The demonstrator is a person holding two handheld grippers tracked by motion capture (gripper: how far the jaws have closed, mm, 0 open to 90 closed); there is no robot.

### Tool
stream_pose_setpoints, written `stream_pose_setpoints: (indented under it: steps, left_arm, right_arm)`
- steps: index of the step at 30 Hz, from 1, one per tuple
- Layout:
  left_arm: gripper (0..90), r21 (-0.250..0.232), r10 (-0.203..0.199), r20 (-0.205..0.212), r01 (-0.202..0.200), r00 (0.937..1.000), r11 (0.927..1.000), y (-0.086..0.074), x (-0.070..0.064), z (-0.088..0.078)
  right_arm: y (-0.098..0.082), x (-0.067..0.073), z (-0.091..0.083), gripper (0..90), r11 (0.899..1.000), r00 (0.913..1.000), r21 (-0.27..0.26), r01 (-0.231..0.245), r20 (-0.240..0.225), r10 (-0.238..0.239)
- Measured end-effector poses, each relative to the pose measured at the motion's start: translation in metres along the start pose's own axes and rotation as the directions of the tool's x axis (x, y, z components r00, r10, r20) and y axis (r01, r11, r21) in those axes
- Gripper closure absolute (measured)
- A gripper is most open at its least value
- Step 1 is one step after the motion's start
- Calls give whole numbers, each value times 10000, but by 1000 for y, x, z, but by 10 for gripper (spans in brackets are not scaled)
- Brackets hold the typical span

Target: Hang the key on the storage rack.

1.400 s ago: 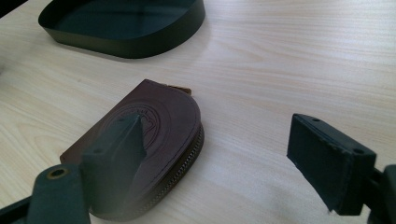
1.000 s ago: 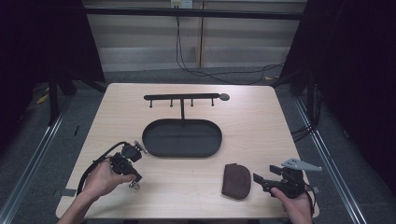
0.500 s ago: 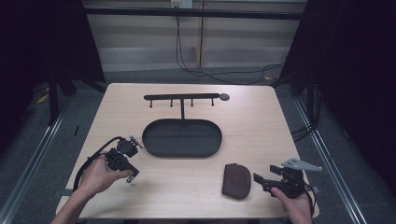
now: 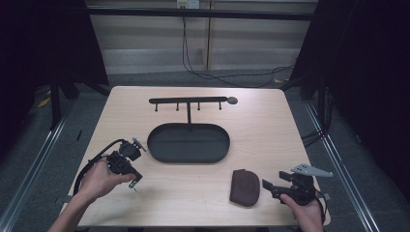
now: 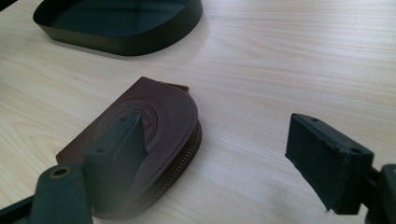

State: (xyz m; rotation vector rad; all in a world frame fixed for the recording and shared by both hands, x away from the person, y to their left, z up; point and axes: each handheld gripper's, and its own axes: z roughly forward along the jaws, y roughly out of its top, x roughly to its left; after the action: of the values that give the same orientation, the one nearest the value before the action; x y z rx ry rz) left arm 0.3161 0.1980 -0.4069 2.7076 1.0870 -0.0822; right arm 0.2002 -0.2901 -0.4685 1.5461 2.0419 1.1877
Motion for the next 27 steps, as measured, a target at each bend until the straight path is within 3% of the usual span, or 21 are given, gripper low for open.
stream_pose_setpoints:
  steps: [15,17,18,21,23,27]
  left_arm:
    - [853,-110,-24,-5,24,10000,9999,7,4,-27]
    - [853,44,41,83,-41,10000,10000,9,3,-30]
    - [853,-164,-30,-112,28,9999,9999,10,2,-34]
    - [853,-263,139,-168,-144,9998,9996,12,3,-40]
    - [853,-295,26,-320,-35,9995,9996,13,3,-41]
    - [853,-352,50,-188,-57,9998,9994,17,6,-46]
  right_arm:
    - [0,1,1,206,10000,10000,83,13,-60,-13]
    - [0,1,1,206,10000,10000,89,14,-57,-13]
    - [1,1,1,206,9999,10000,107,22,-58,-21]
    - [0,1,0,206,9999,10000,86,53,-54,-53]
    - [0,1,1,206,9999,10000,111,31,-52,-30]
    - [0,1,1,206,9999,10000,124,13,-54,-12]
